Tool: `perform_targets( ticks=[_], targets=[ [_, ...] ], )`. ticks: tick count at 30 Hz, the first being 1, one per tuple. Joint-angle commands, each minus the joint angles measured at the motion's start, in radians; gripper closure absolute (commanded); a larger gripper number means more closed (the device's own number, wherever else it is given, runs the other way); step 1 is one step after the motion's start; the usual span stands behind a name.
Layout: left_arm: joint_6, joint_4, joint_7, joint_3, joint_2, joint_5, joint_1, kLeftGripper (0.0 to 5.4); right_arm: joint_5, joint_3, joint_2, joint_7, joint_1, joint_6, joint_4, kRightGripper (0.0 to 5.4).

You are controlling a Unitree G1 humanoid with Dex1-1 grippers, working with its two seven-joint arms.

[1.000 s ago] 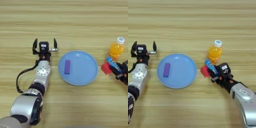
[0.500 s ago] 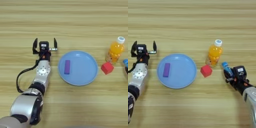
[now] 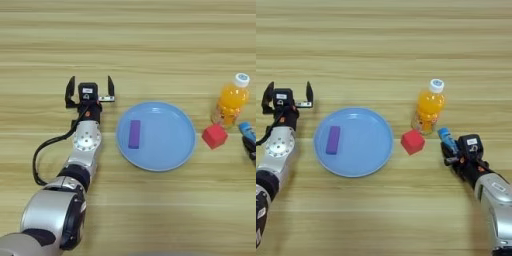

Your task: Move the objects on the table

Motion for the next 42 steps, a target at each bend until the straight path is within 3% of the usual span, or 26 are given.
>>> perform_targets(
  ticks=[1,10,36,42],
  targets=[
    [0.012,0.002,0.005,-0.002,-0.002,0.011,-0.016,0.0,-0.003,0.007,0.002,-0.005,-0.012,-0.001,0.018,3.98],
    [0.012,0.001,0.007,-0.004,-0.003,0.012,-0.016,0.0,0.004,0.008,0.004,-0.001,-0.013,-0.003,0.018,2.59],
    [0.014,0.004,0.006,-0.003,-0.003,0.012,-0.018,0.0,0.049,-0.026,-0.011,-0.003,0.017,0.022,-0.112,0.01],
    [0.014,0.006,0.005,-0.003,-0.002,0.012,-0.019,0.0,0.056,-0.039,-0.017,-0.004,0.034,0.038,-0.172,0.01]
  ],
)
